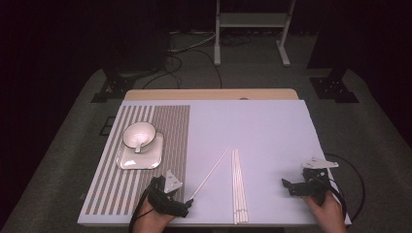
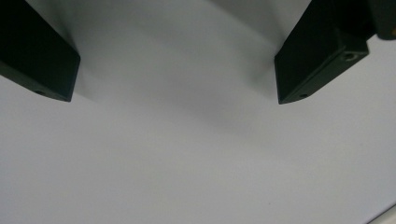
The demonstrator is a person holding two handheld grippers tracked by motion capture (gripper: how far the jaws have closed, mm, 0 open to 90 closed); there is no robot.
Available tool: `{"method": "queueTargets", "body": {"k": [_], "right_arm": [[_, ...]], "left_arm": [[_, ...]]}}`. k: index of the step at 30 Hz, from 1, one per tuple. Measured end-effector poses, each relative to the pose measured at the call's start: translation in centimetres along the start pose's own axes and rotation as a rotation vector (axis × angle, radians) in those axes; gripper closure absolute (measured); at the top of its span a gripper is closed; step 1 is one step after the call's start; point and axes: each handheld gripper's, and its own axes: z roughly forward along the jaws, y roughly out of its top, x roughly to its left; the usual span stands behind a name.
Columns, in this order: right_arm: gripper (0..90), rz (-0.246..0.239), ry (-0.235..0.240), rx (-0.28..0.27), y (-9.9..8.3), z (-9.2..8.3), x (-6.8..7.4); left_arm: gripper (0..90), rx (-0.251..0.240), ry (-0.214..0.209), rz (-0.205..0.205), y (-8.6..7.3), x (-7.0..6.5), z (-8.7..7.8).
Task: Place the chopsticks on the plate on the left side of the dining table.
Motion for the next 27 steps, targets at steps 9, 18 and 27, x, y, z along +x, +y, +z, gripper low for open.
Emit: {"method": "queueTargets", "body": {"k": [9,18,27], "right_arm": [[0.0,0.000,0.000,0.000,0.0,0.0,0.0],[0.0,0.000,0.000,-0.001,0.0,0.0,0.0],[0.0,0.000,0.000,-0.001,0.0,0.0,0.0]], "left_arm": [[0.6,0.000,0.029,-0.021,-0.2,1.3,-0.1],[0.6,-0.006,0.053,-0.052,-0.4,2.6,-0.1],[0.6,-0.003,0.073,-0.066,-0.7,3.7,-0.4]]}}
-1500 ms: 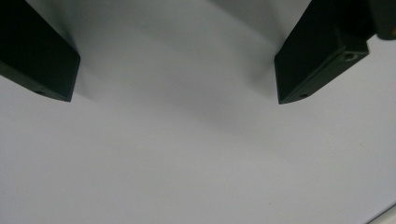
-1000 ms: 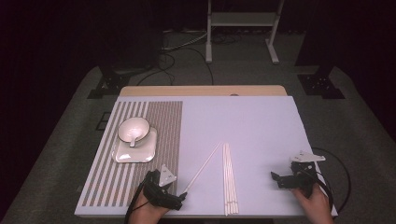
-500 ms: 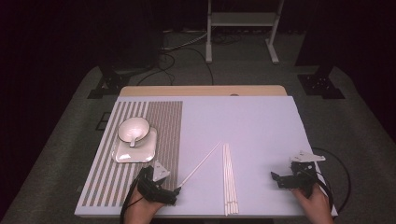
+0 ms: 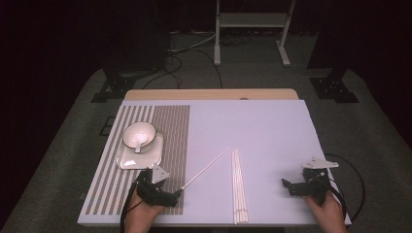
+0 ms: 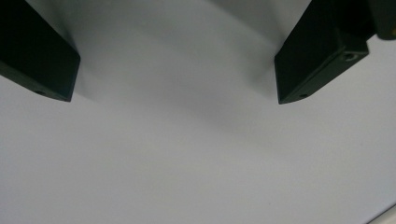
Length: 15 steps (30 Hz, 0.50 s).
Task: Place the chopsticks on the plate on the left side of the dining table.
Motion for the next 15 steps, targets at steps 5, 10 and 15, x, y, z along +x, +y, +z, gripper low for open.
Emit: {"method": "queueTargets", "body": {"k": [5,10,15], "right_arm": [[0.0,0.000,0.000,0.000,0.0,0.0,0.0],[0.0,0.000,0.000,0.000,0.0,0.0,0.0],[0.0,0.000,0.000,0.000,0.0,0.0,0.0]], "left_arm": [[0.6,-0.013,-0.037,-0.017,0.1,0.1,-0.1],[0.6,-0.033,-0.061,-0.015,0.4,-0.1,-0.1],[0.7,-0.058,-0.087,0.000,1.0,-0.7,0.1]]}}
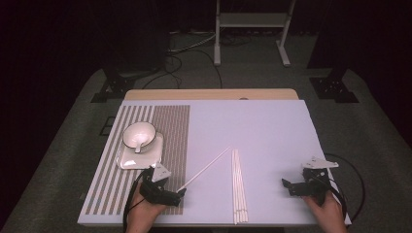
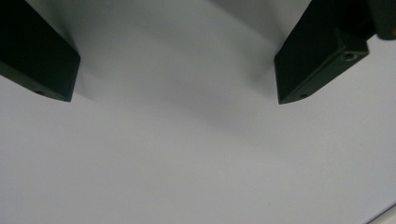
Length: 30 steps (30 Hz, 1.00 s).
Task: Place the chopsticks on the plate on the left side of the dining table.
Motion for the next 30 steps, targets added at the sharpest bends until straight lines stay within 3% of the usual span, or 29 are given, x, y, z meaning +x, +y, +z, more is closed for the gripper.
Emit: {"method": "queueTargets", "body": {"k": [5,21,30], "right_arm": [[0.0,0.000,0.000,-0.001,0.0,0.0,0.0],[0.0,0.000,0.000,0.000,0.0,0.0,0.0],[0.0,0.000,0.000,0.000,0.0,0.0,0.0]], "left_arm": [[0.7,-0.012,-0.020,0.026,0.9,-0.5,0.5],[0.6,-0.028,-0.064,0.022,3.2,-1.1,2.8],[0.6,-0.019,-0.063,0.034,3.9,-1.7,4.4]]}}
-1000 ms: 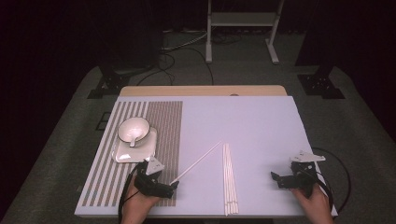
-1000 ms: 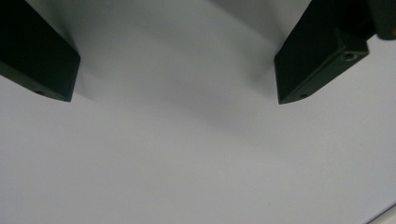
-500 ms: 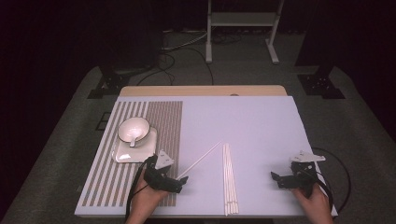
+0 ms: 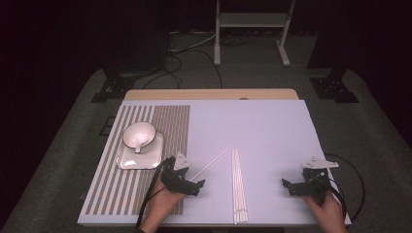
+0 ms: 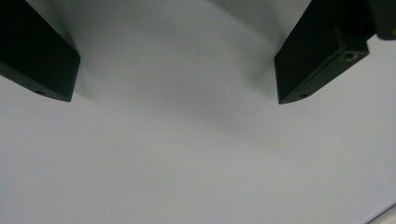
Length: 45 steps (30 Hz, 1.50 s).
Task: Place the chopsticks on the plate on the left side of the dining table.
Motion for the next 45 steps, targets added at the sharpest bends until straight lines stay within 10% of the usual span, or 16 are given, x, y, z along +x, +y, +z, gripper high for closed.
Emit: {"method": "queueTargets", "body": {"k": [33,45], "right_arm": [[0.0,0.000,-0.001,-0.001,0.0,0.0,0.0],[0.0,0.000,0.000,-0.001,0.0,0.0,0.0]], "left_arm": [[14.6,0.008,-0.019,0.051,0.1,-0.3,1.8],[44.1,-0.028,-0.020,0.032,0.0,-0.1,1.4]]}}
